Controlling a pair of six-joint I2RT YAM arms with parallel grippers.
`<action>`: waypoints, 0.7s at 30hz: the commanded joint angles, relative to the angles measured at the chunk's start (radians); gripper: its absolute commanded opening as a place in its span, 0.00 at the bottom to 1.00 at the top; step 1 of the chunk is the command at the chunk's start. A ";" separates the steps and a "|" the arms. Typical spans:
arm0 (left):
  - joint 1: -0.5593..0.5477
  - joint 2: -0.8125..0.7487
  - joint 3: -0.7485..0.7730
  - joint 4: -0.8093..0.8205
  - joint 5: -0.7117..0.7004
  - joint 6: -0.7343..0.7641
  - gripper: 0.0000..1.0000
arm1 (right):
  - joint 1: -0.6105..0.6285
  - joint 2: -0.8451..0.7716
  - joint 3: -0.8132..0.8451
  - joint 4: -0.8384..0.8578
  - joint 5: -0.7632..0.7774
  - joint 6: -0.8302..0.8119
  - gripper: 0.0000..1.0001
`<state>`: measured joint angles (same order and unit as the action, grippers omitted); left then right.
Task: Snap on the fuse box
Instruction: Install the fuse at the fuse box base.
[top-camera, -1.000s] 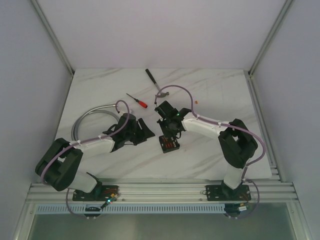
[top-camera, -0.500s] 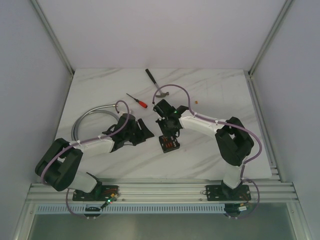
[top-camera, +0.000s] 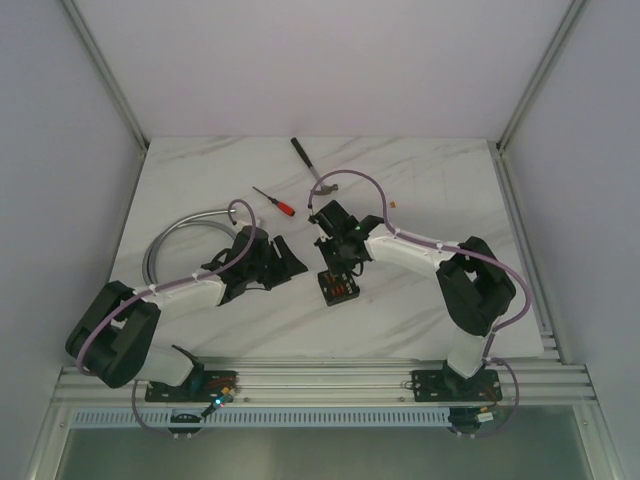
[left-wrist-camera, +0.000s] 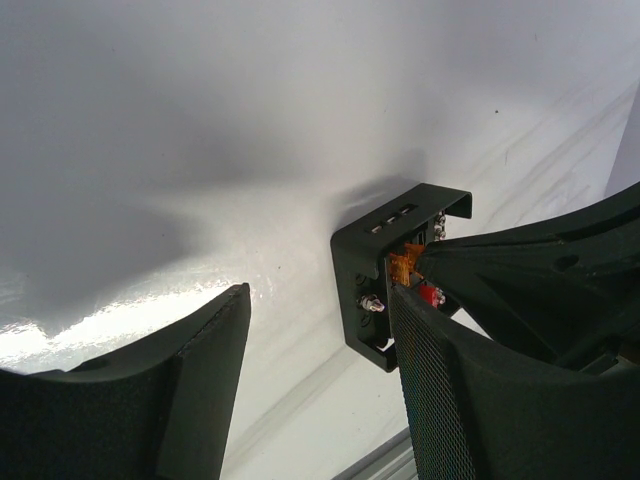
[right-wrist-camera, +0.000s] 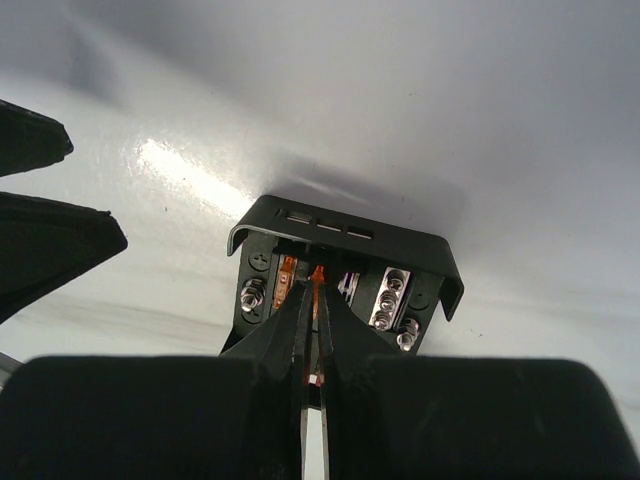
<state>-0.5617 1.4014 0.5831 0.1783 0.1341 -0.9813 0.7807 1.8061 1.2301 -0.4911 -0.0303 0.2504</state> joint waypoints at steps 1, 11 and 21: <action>0.008 -0.012 0.000 -0.017 -0.008 0.018 0.67 | -0.012 0.107 -0.125 -0.261 0.076 -0.077 0.01; 0.023 -0.018 -0.014 -0.018 -0.020 0.011 0.73 | -0.015 0.250 0.005 -0.223 0.144 -0.095 0.00; 0.028 -0.037 -0.021 -0.024 -0.037 0.015 0.83 | 0.045 0.133 -0.151 -0.267 0.096 -0.093 0.00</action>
<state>-0.5426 1.3876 0.5709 0.1677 0.1177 -0.9817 0.8028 1.8370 1.2648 -0.5259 -0.0044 0.2039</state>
